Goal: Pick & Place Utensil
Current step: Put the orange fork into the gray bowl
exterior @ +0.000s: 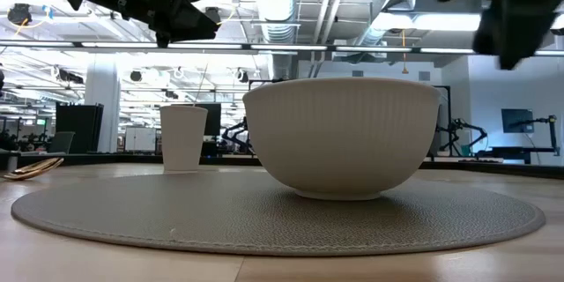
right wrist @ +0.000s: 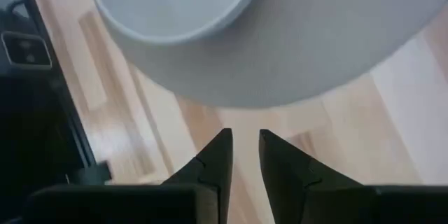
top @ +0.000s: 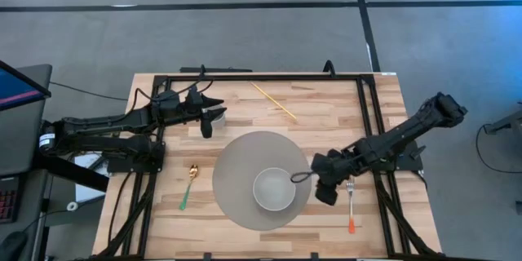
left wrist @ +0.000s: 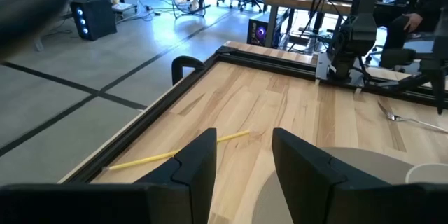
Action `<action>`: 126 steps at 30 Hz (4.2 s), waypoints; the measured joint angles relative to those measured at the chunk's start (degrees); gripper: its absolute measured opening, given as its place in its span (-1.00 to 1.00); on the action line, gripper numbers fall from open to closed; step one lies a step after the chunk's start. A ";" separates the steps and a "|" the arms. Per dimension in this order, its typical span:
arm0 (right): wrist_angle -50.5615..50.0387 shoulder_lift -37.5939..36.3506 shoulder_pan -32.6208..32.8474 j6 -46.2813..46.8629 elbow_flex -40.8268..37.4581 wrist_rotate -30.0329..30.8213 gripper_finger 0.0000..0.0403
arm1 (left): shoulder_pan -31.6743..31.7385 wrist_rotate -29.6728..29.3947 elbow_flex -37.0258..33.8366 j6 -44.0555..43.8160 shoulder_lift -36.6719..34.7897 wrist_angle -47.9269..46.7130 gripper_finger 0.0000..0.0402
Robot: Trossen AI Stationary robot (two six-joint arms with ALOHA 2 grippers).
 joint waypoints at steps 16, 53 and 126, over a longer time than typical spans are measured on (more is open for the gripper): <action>2.82 -11.27 19.05 56.83 -17.66 13.16 -0.67 | 0.01 0.00 0.00 -0.01 0.02 0.79 -0.30; 3.92 4.63 26.44 79.57 -17.93 -4.67 -0.67 | -0.01 0.00 0.00 0.01 0.02 2.77 -0.30; 7.97 12.20 -17.07 -1.37 10.71 -29.33 -0.99 | -0.01 0.00 0.02 -0.01 0.02 8.06 -0.30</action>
